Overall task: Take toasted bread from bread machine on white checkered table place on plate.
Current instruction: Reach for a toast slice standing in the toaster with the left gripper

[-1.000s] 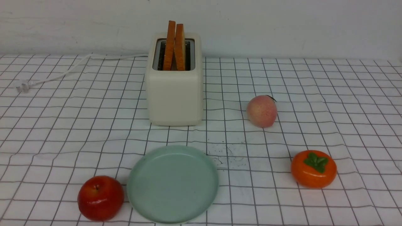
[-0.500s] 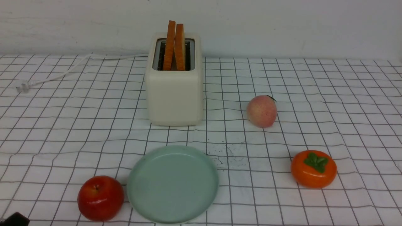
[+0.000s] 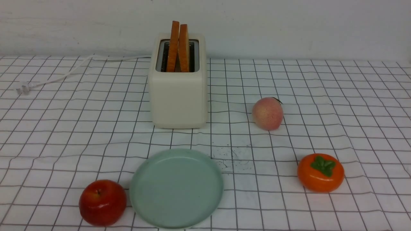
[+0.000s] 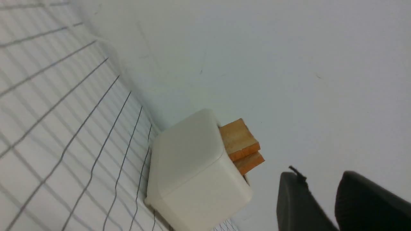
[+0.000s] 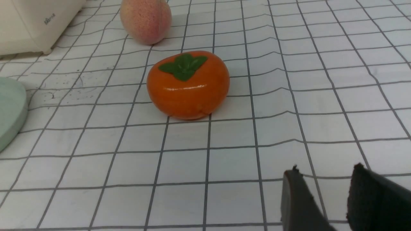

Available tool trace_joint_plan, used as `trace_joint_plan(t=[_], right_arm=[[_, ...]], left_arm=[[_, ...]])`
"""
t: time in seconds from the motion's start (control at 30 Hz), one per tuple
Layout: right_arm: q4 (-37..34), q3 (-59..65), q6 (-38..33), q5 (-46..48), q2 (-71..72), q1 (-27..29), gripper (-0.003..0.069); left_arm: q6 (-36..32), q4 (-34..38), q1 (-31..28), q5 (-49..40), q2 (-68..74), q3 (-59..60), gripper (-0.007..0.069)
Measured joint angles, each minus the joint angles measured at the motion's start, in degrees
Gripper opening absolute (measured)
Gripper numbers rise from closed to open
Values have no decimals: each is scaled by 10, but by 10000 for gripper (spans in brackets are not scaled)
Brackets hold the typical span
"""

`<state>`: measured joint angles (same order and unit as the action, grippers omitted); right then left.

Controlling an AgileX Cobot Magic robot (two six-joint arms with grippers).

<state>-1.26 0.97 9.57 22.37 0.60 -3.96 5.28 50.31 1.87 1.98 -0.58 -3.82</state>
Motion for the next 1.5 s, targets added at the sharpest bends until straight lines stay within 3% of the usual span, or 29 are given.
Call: trace_joint_plan(t=[0.13,0.2,0.33,0.47,0.6,0.73,0.93,1.03,1.2,1.37,1.5], right_arm=[[1,0,0,0,0,0,240],[8,0,0,-6,0,0,240],[18,5,2,-51,0,0,240],[-9,6,17,-113,0,0,240],[-62,6,57,-241,0,-1,240],[-86,-6,127,-266,-1,-6,224],[-5,-154,156,-115,-80,-61,73],[22,-276,123,41,-162,-128,-6],[13,-390,67,183,-241,-210,-14],[1,-441,47,213,-281,-260,-10],[-5,-447,45,215,-288,-271,-4]], left_arm=[[-93,-32,0,1,1,-45,70],[-173,-40,0,-15,27,-94,-12],[-225,-42,0,-91,102,-165,-13],[-233,-46,0,-154,163,-210,-13],[-237,-49,0,-206,273,-266,-13],[-270,-50,1,-220,358,-307,-13],[-336,-45,40,-274,478,-401,-13],[-352,-53,92,-267,543,-446,-13],[-354,-97,157,-209,614,-480,-13],[-354,-106,178,-162,704,-519,-4],[-354,-118,178,-153,798,-582,131]])
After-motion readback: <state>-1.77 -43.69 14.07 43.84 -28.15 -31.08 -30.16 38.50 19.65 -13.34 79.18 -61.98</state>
